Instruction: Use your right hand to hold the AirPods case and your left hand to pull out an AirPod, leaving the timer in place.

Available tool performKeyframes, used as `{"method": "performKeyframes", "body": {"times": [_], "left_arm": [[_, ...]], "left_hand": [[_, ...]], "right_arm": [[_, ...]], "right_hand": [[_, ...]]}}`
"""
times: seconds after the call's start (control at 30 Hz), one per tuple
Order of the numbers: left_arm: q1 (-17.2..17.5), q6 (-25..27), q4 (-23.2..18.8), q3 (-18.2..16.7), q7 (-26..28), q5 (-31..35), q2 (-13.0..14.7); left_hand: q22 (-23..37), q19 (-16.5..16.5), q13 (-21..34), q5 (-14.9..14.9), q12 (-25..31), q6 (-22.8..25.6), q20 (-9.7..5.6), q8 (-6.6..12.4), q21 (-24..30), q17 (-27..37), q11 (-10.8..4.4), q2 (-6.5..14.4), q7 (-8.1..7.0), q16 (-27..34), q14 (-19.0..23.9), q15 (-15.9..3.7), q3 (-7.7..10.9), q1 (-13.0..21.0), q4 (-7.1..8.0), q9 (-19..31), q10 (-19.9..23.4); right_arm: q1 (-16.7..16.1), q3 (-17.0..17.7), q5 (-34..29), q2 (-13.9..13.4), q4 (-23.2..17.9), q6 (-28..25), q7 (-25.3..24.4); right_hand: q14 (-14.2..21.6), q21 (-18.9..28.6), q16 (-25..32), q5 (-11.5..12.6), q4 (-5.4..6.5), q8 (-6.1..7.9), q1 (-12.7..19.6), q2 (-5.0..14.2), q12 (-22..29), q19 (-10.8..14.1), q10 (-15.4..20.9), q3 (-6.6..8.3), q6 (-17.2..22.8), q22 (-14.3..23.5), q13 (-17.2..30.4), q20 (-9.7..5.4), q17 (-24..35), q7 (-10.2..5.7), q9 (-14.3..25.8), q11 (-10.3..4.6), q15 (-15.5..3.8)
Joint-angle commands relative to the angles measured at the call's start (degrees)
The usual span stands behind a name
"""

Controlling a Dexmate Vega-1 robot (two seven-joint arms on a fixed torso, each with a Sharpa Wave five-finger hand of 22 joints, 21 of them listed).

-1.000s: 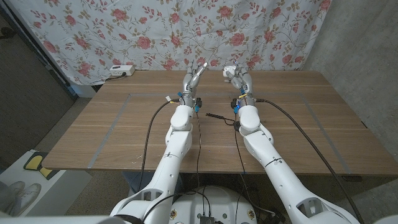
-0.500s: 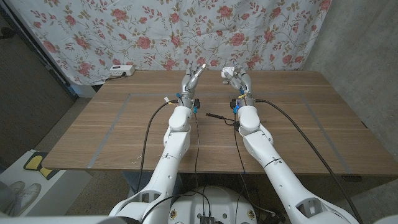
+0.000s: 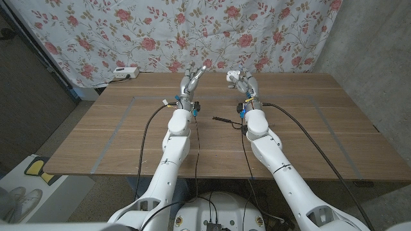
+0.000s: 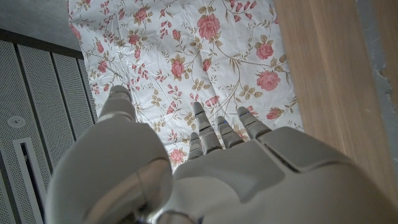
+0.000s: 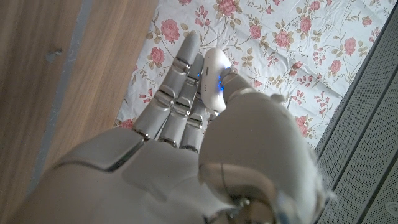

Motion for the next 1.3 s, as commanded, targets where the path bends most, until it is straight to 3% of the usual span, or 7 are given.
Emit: {"method": "performKeyframes", "body": {"times": [0.03,0.23,0.43,0.5,0.67,0.83,1.3], "left_arm": [[0.68,0.66,-3.06,-1.36,0.28,-1.20,2.30],[0.47,-0.46,-3.10,-0.92,-1.45,-1.19,4.10],[0.29,0.41,-3.65,-1.32,-4.42,-3.30,5.19],[0.58,0.42,-4.03,-1.23,-2.83,-1.88,5.00],[0.64,0.44,-4.22,-1.02,-3.59,-2.00,5.32],[0.79,1.07,-4.73,-0.96,-3.92,-2.20,5.46],[1.25,0.30,-5.61,0.07,-3.09,0.15,6.49]], "left_hand": [[0.13,0.54,0.25,-0.15,-0.05,2.87,0.25,0.89,0.35,0.10,-0.16,0.64,0.07,0.32,1.07,0.07,0.11,-0.02,-0.54,0.16,-0.13],[0.14,0.49,0.44,-0.28,-0.42,9.34,0.54,2.44,0.27,0.12,0.06,0.90,0.12,-0.21,0.89,0.28,0.19,0.01,-0.86,0.30,-1.46],[0.15,-0.17,0.53,-0.24,-0.93,15.77,1.34,3.67,0.05,0.11,1.00,2.18,-2.48,-0.83,-0.29,1.27,1.23,1.48,-1.67,0.42,-3.11],[0.15,-0.50,0.44,-0.36,-1.34,17.64,1.42,3.92,-0.04,0.11,1.21,2.33,-2.60,-1.12,-1.07,1.43,1.51,1.92,-1.95,0.45,-4.22],[0.15,-0.85,0.41,-0.42,-1.47,18.19,1.53,3.86,-0.15,0.12,1.26,2.26,-2.20,-1.23,-1.44,1.65,1.54,1.96,-2.01,0.46,-4.63],[0.16,-1.04,0.36,-0.51,-2.39,20.88,1.66,3.96,-0.09,0.13,1.96,2.38,-3.59,-1.34,-2.07,1.97,1.84,2.34,-2.22,0.48,-7.49],[0.17,-1.50,0.35,-0.58,-2.60,20.74,1.88,3.06,-0.17,0.16,2.24,2.50,-3.93,-1.43,-2.80,2.34,2.07,2.57,-2.27,0.50,-9.05]], "right_arm": [[-1.15,-0.03,-0.37,-1.34,-2.31,-1.61,0.98],[-1.20,-0.15,-0.35,-1.76,-2.57,-1.52,1.61],[-1.43,-0.34,-0.70,-2.28,-3.16,-1.85,2.03],[-1.54,-0.32,-0.75,-2.39,-3.48,-2.30,2.09],[-1.66,-0.20,-0.61,-2.74,-4.23,-3.54,2.53],[-1.77,-0.01,-0.09,-2.94,-4.75,-4.30,3.06],[-2.17,0.45,1.79,-3.19,-5.90,-6.22,4.29]], "right_hand": [[1.61,0.61,0.21,0.18,0.03,0.27,0.86,0.13,0.19,0.37,8.18,-0.25,0.45,0.24,0.28,-4.26,0.33,-0.01,0.29,-7.26,-9.17],[1.91,1.16,0.14,0.21,0.05,0.33,1.20,0.04,0.19,0.32,8.55,-0.44,0.66,0.31,0.23,-4.25,0.44,0.12,0.29,-7.21,-9.13],[2.12,2.13,-0.16,0.30,0.26,1.03,1.68,0.14,0.31,-0.14,9.35,-0.78,2.53,0.40,0.37,-4.20,0.64,0.90,0.34,-7.07,-9.08],[2.21,2.43,-0.23,0.31,0.32,1.35,1.78,0.14,0.32,-0.27,9.31,-0.90,3.43,0.42,0.51,-4.18,0.71,1.01,0.39,-7.05,-9.10],[2.57,3.52,-0.46,0.35,0.43,2.35,2.16,0.10,0.37,-0.68,9.47,-1.33,6.45,0.43,0.69,-4.13,0.95,0.63,0.73,-7.04,-9.14],[2.79,4.90,-0.83,0.40,0.57,3.54,2.52,0.18,0.29,-1.16,9.45,-1.79,10.42,0.37,0.72,-4.08,1.21,-0.64,1.17,-6.83,-9.12],[2.84,6.38,-1.23,0.46,0.69,4.18,2.82,0.31,0.36,-1.56,9.52,-2.21,13.21,0.21,1.11,-4.04,1.52,-1.19,1.53,-6.71,-9.09]]}}
